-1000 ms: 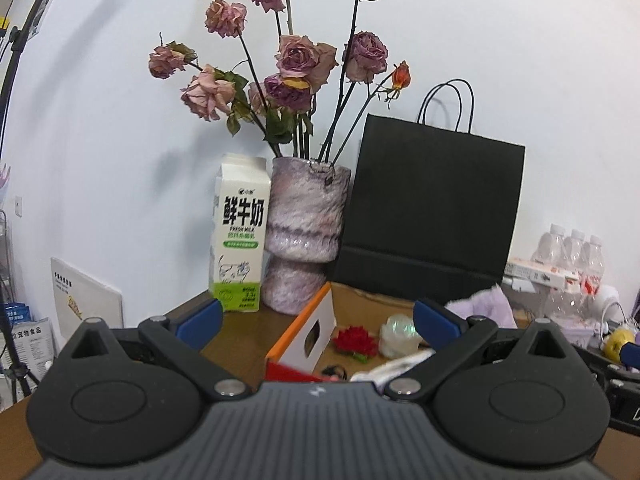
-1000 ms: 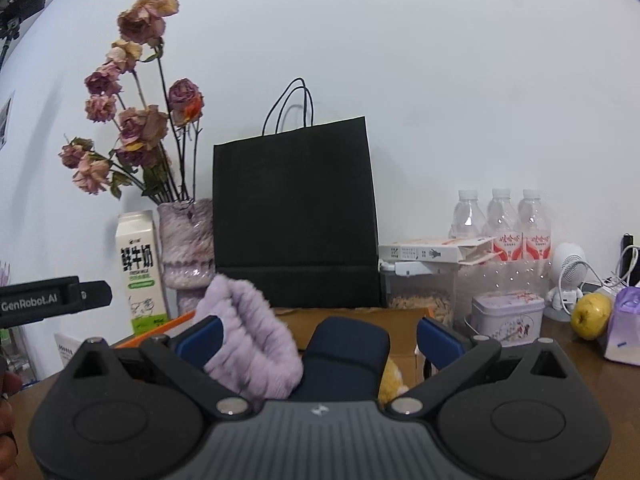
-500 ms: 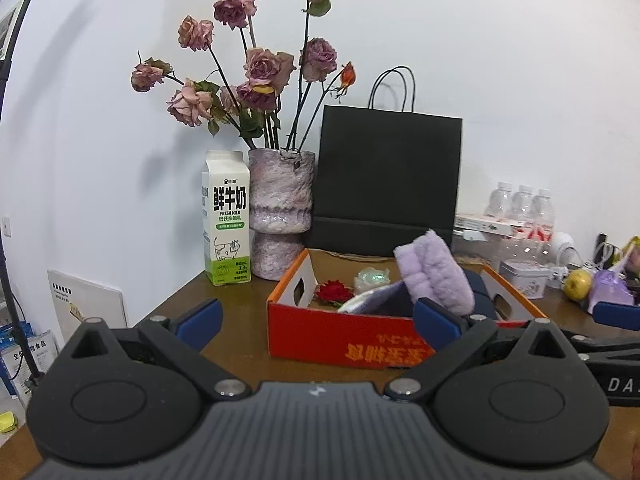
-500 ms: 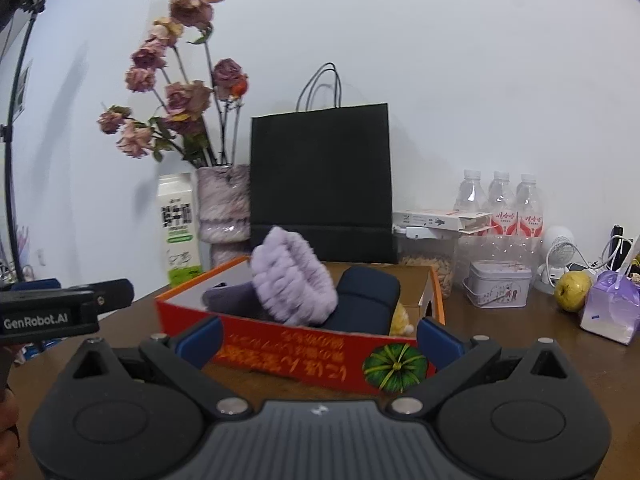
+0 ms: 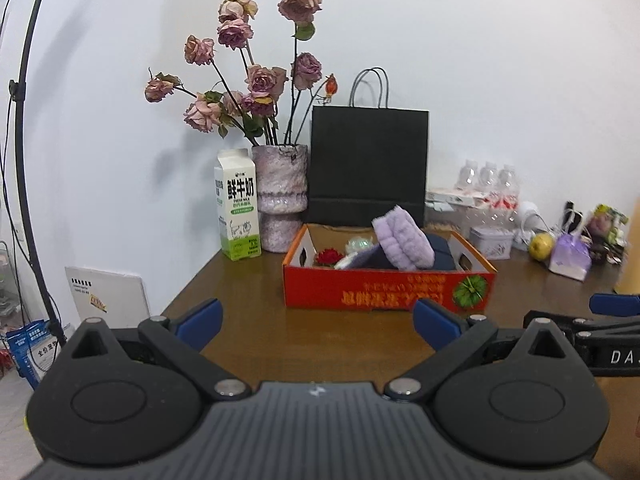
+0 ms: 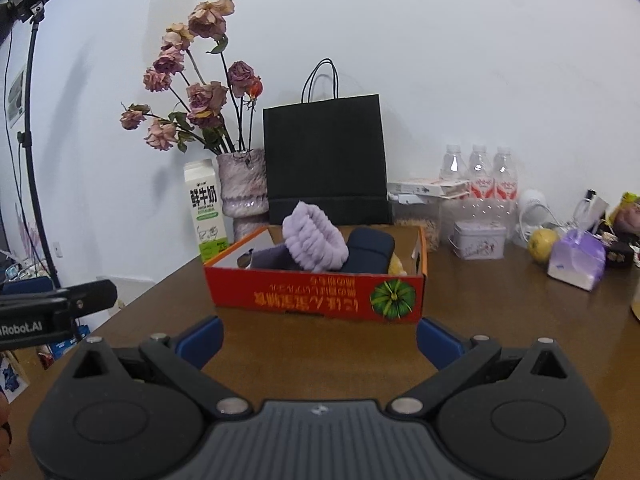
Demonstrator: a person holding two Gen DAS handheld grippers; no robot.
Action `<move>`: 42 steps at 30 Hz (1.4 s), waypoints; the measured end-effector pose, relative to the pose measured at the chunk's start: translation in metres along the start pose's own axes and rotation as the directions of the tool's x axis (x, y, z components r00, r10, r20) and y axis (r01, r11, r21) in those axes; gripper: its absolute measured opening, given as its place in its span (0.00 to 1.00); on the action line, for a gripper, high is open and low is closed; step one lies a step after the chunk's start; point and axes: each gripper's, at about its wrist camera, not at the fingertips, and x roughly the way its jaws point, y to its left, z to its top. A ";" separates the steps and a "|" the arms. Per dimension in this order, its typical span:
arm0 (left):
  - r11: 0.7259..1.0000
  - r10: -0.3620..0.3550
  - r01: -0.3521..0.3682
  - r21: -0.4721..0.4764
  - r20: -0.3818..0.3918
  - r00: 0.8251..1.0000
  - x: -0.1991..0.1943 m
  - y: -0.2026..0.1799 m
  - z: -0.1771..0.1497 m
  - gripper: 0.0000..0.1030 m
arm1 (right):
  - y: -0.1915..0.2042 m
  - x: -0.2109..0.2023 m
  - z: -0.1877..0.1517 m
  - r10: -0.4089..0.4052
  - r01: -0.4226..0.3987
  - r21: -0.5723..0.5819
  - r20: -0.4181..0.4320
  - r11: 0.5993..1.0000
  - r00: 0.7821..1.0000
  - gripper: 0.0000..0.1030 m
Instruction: Organize objects
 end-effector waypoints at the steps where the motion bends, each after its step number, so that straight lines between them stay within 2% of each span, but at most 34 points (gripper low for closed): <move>1: 1.000 -0.004 0.004 0.001 -0.009 1.000 -0.007 -0.001 -0.002 1.00 | 0.001 -0.008 -0.002 0.000 0.000 -0.002 -0.002 1.000 1.000 1.00; 8: 1.000 -0.014 0.013 -0.013 -0.051 0.999 -0.044 -0.001 -0.010 1.00 | 0.010 -0.051 -0.013 -0.005 0.005 -0.024 -0.002 1.000 1.000 1.00; 14: 1.000 -0.012 0.011 -0.013 -0.066 0.998 -0.059 -0.002 -0.014 1.00 | 0.013 -0.073 -0.016 0.000 0.000 -0.026 0.014 1.000 1.000 1.00; 42: 1.000 -0.026 0.025 -0.014 -0.057 0.998 -0.075 -0.008 -0.014 1.00 | 0.015 -0.089 -0.014 0.002 -0.001 -0.035 0.024 0.999 1.000 1.00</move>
